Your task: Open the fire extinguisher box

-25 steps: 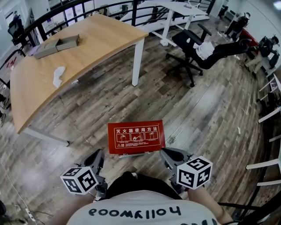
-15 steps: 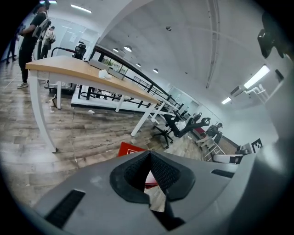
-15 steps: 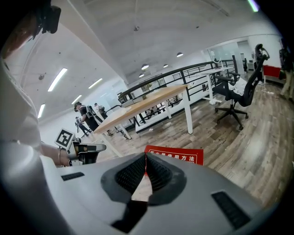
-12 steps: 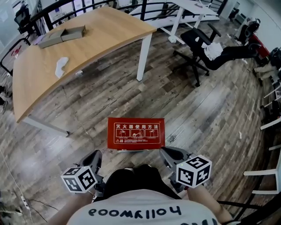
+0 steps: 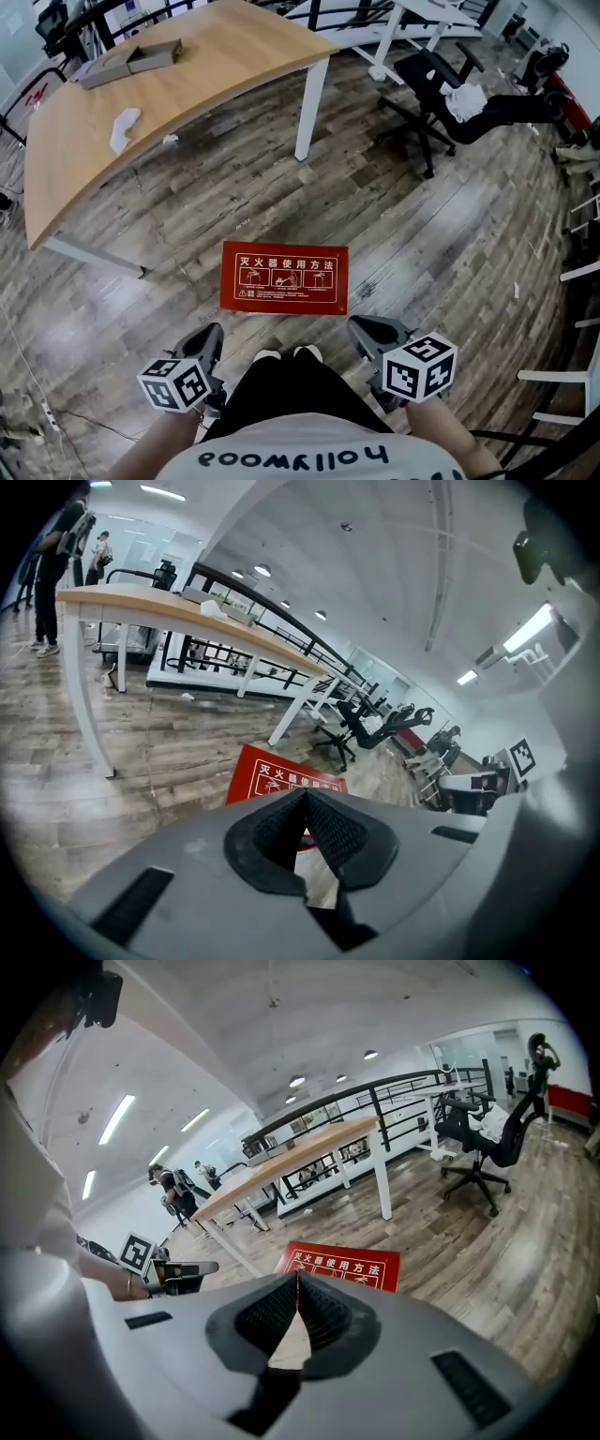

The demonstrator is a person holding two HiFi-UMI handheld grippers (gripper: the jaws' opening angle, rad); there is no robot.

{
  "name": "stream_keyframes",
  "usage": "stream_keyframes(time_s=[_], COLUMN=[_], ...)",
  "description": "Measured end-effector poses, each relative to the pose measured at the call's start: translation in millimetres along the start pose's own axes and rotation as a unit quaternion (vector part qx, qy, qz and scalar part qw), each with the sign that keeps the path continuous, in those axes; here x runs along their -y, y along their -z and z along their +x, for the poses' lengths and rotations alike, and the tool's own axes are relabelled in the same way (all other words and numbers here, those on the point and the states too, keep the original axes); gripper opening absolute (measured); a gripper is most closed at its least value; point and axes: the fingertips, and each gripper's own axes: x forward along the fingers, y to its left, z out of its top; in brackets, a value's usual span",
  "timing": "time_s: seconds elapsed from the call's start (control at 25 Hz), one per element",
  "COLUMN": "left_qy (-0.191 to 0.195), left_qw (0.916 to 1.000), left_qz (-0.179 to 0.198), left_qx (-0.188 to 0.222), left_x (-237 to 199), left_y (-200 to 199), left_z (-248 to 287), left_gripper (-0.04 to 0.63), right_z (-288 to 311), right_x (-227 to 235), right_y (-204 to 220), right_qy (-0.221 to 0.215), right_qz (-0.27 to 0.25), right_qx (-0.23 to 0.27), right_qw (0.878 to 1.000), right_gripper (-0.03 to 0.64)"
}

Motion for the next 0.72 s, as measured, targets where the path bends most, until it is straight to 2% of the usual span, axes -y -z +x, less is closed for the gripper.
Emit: stream_keyframes(time_s=[0.16,0.36,0.52,0.56,0.6,0.64,0.72], left_qy=[-0.011,-0.009,-0.006,-0.009,-0.015,-0.020,-0.019], left_qw=[0.9998,0.9984,0.9955,0.9944,0.9933,0.9922,0.9882], left_qz=[-0.006,-0.049,-0.083,-0.095,-0.106,-0.116,-0.148], left_qx=[0.014,0.028,0.045,0.045,0.044,0.041,0.034], left_x=[-10.4,-21.4,-34.0,-39.8,-46.6,-53.2,-63.4], left_y=[11.3,34.3,44.3,47.5,50.6,53.9,62.1], left_z=[12.0,31.3,47.8,52.2,56.8,61.6,70.6], left_gripper=[0.006,0.008,0.014,0.056,0.143,0.194,0.213], right_z=[4.8,12.8,19.5,20.7,22.1,23.7,27.2], right_x=[15.5,18.8,31.4,34.2,36.9,39.7,45.1], right_y=[11.8,19.4,27.6,30.6,33.9,37.8,47.7], right_qy=[-0.007,-0.048,-0.047,-0.046,-0.045,-0.043,-0.039], right_qz=[0.015,0.013,0.019,0.020,0.021,0.022,0.027], right_qx=[-0.008,0.005,0.000,-0.003,-0.006,-0.010,-0.020], right_qw=[1.000,0.999,0.999,0.999,0.999,0.999,0.999], right_gripper=[0.010,0.011,0.010,0.011,0.010,0.011,0.011])
